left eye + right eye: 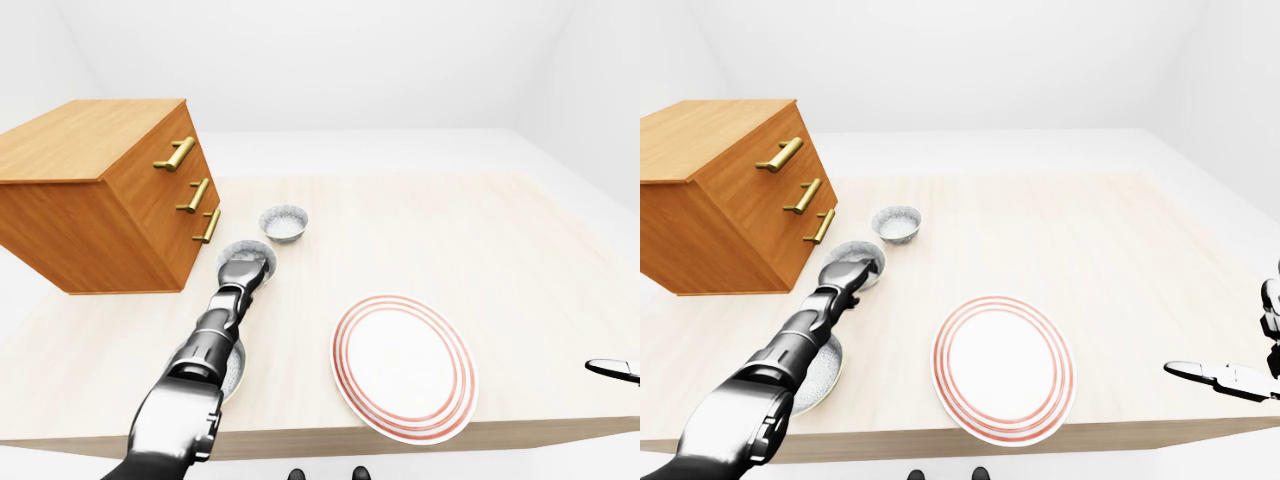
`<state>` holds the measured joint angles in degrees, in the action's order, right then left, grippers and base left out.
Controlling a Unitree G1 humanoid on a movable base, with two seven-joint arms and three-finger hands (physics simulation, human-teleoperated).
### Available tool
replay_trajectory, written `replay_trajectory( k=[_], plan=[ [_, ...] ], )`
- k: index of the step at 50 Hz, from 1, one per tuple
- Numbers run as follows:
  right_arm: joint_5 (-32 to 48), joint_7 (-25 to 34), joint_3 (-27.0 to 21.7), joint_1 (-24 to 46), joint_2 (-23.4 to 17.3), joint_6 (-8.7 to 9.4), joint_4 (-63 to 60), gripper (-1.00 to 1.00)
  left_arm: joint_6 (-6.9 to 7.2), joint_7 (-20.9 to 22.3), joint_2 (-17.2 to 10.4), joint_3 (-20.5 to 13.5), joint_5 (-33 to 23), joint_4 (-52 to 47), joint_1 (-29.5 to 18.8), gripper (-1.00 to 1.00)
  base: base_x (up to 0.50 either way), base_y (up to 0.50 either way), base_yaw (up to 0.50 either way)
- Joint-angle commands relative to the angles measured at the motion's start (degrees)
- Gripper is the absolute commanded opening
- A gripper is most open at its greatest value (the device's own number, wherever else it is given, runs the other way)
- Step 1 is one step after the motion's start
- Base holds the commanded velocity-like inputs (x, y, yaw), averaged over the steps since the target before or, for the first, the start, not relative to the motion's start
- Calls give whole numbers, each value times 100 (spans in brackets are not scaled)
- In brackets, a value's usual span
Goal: Put the bowl in the middle on the plate.
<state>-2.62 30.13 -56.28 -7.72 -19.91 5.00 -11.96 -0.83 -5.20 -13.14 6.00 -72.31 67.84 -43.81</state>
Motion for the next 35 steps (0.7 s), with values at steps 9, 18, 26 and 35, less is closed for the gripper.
replay_trajectory(
  k=[9, 18, 26, 35],
  plan=[
    [-39, 5, 8, 17, -4, 0, 27, 100, -66, 139, 46, 46, 52, -79, 99, -100, 0, 0, 0],
    [-55, 24, 0, 6, 9, 0, -35, 100, -107, 40, 69, 53, 58, 34, 89, -100, 0, 0, 0],
    [-47, 37, -12, -5, 19, 0, -85, 100, -115, 130, 61, 54, 76, -74, 151, -100, 0, 0, 0],
    [-31, 35, -7, -5, 23, 0, -60, 100, -159, 154, 56, 43, 88, -215, 239, -100, 0, 0, 0]
  ],
)
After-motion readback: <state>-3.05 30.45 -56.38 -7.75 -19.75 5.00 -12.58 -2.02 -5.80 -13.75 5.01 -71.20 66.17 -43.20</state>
